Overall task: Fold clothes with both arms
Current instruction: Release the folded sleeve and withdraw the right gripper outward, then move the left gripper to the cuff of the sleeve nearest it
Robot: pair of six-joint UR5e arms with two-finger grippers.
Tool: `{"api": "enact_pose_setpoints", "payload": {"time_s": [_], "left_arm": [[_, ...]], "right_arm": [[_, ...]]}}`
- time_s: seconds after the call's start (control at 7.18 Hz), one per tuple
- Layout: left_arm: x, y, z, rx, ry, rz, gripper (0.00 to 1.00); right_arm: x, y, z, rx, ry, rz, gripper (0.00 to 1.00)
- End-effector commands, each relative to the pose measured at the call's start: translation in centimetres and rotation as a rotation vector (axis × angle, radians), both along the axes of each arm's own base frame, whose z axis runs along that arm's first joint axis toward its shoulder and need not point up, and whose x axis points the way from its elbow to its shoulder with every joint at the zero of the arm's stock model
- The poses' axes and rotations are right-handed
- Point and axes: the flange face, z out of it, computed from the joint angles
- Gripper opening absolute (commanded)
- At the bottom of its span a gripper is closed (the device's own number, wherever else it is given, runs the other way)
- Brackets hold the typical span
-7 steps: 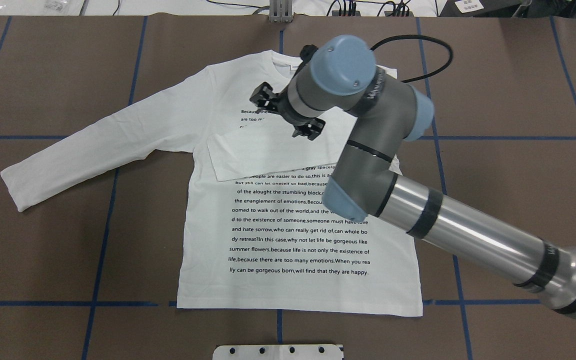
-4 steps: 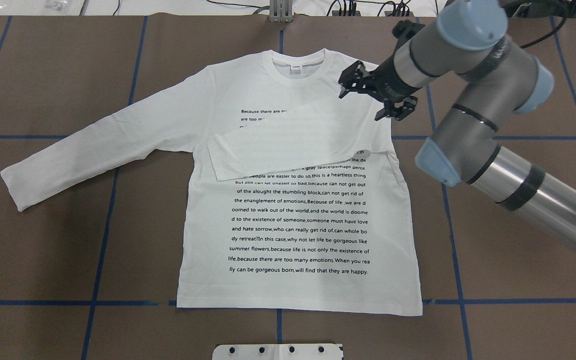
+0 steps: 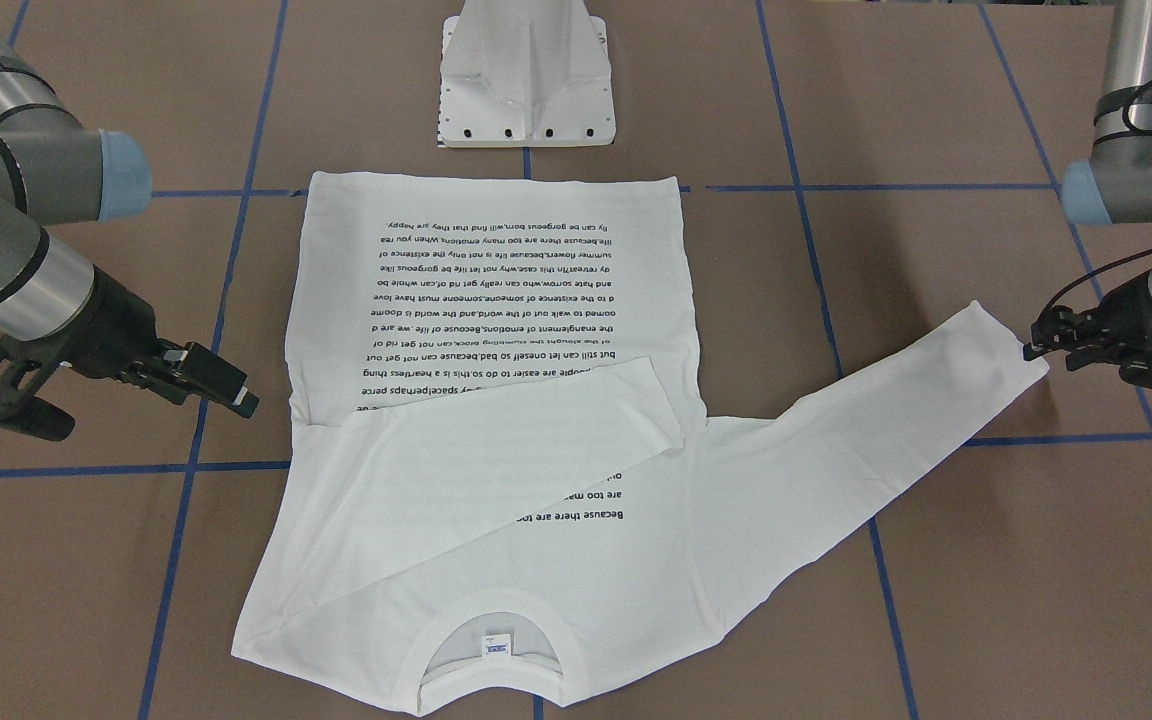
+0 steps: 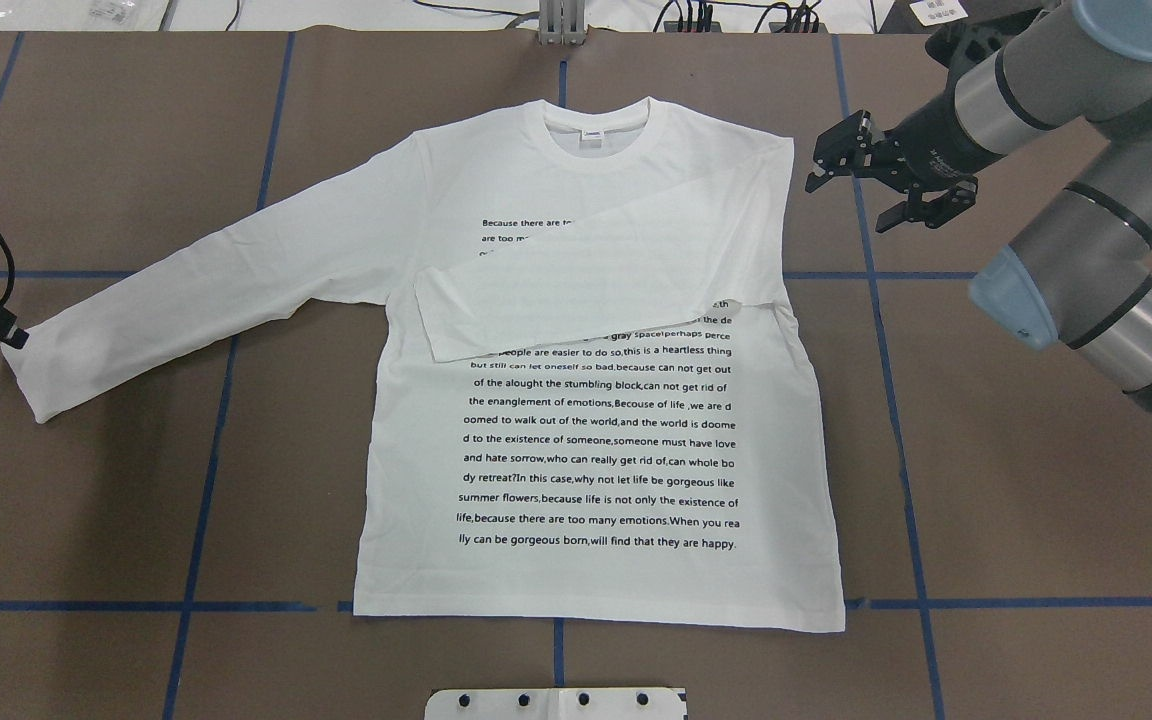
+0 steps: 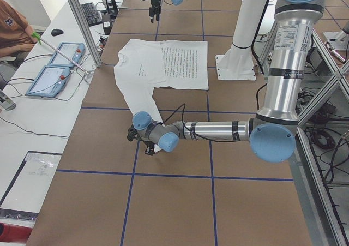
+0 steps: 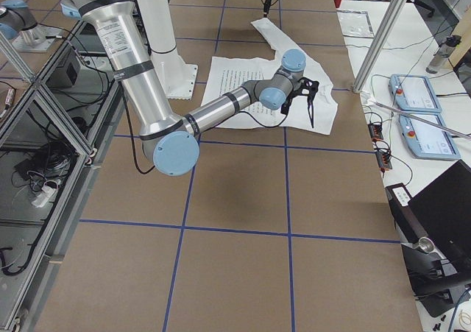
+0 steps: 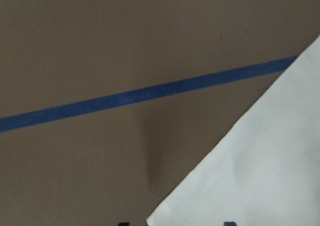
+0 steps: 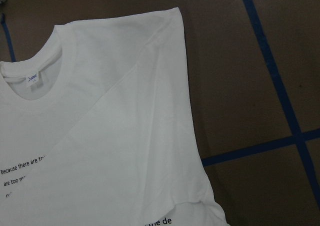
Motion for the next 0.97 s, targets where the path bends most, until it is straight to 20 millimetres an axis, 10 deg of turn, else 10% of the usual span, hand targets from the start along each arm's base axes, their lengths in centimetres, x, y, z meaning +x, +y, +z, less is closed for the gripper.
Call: {"api": "enact_pose_setpoints", "payload": {"time_s": [0.0,0.84], "left_arm": [[0.4,-0.1,0.2,0.01,-0.028,-0.004,0.65],[1.6,-0.6,0.5,0.024,-0.047,0.009,0.57]], "right_arm": [[0.2,0.1,0.5,-0.004,0.003,0.0,1.0],[0.3,0.2,0.8,-0.004,0.008,0.006,1.0]]}}
